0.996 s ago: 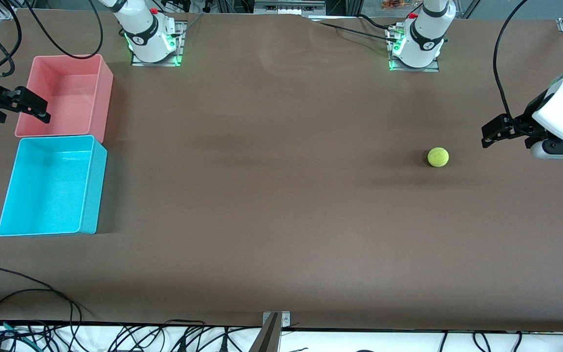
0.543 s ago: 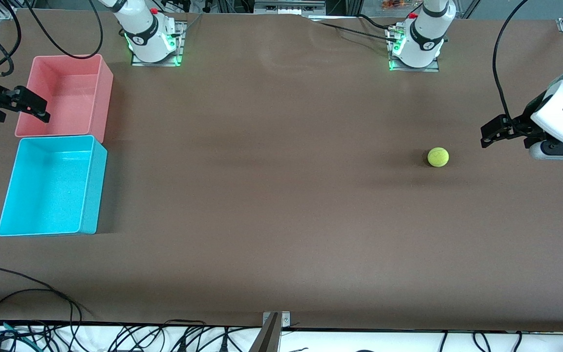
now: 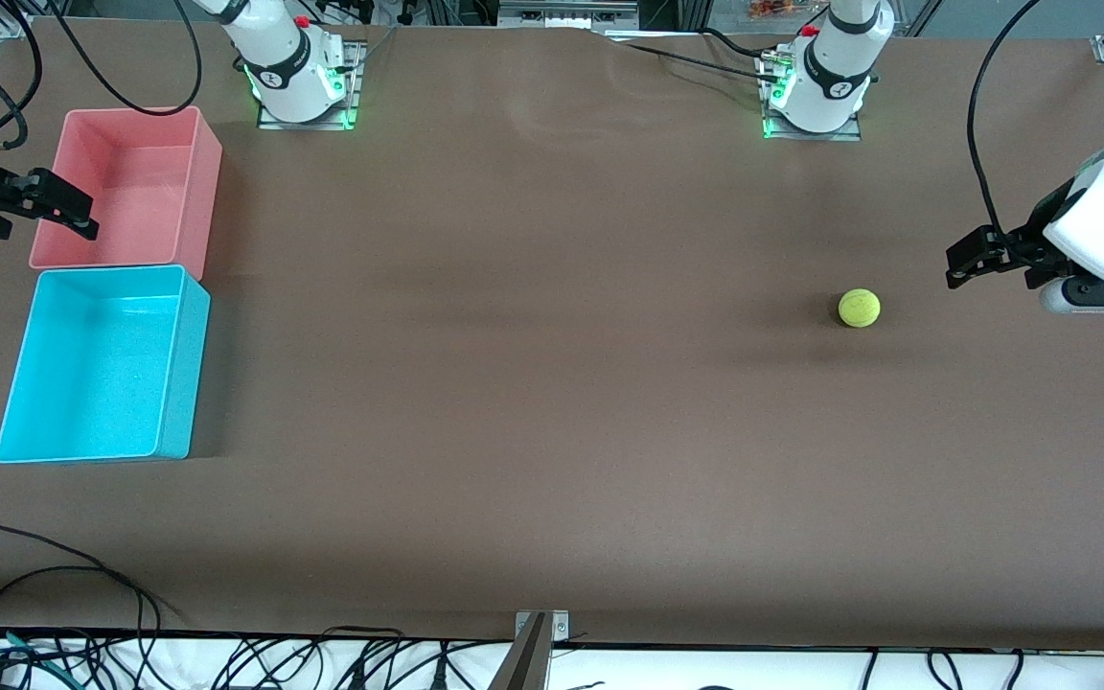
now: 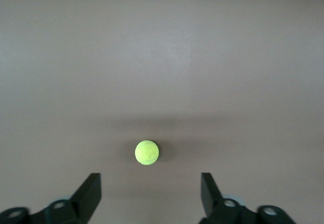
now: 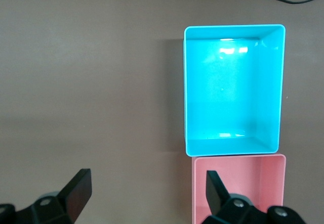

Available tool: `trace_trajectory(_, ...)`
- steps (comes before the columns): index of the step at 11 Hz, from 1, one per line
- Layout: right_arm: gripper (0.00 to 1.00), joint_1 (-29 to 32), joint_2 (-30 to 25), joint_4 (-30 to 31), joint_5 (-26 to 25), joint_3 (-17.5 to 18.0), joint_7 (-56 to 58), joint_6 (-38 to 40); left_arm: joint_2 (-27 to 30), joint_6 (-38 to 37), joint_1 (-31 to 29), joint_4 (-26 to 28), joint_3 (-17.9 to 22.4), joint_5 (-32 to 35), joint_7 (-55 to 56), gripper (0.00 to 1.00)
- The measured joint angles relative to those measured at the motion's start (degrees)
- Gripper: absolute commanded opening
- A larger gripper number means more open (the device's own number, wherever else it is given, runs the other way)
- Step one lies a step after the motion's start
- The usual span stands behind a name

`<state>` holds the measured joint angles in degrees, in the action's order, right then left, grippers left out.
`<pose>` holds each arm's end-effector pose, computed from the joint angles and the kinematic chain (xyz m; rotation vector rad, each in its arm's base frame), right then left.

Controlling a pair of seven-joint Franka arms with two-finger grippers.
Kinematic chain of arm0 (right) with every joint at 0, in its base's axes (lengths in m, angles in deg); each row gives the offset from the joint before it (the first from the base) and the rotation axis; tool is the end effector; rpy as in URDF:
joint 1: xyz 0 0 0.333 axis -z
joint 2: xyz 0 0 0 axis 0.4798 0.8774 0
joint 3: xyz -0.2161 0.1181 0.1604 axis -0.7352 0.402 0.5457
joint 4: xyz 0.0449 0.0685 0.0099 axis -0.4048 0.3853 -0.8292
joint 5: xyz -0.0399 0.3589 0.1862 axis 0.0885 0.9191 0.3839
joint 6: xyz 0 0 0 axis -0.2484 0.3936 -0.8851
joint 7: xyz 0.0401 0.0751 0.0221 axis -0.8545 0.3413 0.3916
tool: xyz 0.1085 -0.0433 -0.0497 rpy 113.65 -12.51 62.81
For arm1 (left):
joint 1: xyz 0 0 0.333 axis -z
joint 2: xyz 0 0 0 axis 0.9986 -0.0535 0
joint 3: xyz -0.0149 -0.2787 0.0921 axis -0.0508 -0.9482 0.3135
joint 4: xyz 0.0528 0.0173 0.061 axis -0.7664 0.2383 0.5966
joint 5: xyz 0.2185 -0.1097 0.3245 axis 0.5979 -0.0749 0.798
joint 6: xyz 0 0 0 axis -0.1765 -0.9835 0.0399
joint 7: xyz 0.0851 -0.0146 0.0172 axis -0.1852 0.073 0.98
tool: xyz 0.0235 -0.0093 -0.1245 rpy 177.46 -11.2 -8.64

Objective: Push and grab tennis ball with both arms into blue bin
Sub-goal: 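Lower the left gripper beside the tennis ball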

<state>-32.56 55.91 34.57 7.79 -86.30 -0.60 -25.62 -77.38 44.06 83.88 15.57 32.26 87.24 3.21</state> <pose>0.5667 -0.0108 0.5657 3.1124 0.0285 0.0027 0.5965 -0.0316 0.5401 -3.1231 -0.0161 0.0517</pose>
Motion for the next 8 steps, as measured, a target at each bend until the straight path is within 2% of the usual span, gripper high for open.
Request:
trace_trajectory(1,1.0,0.0,0.0,0.0,0.0,0.0,0.0,0.0,0.0,-0.5,0.0,0.0,0.0,0.0,0.0,0.0)
trace_trajectory(6,1.0,0.0,0.0,0.0,0.0,0.0,0.0,0.1,0.0,-4.2,-0.7,1.1,0.0,0.0,-3.1,0.0)
trace_trajectory(8,1.0,0.0,0.0,0.0,0.0,0.0,0.0,0.1,0.0,-4.3,-3.2,2.7,0.1,0.0,-12.7,0.0)
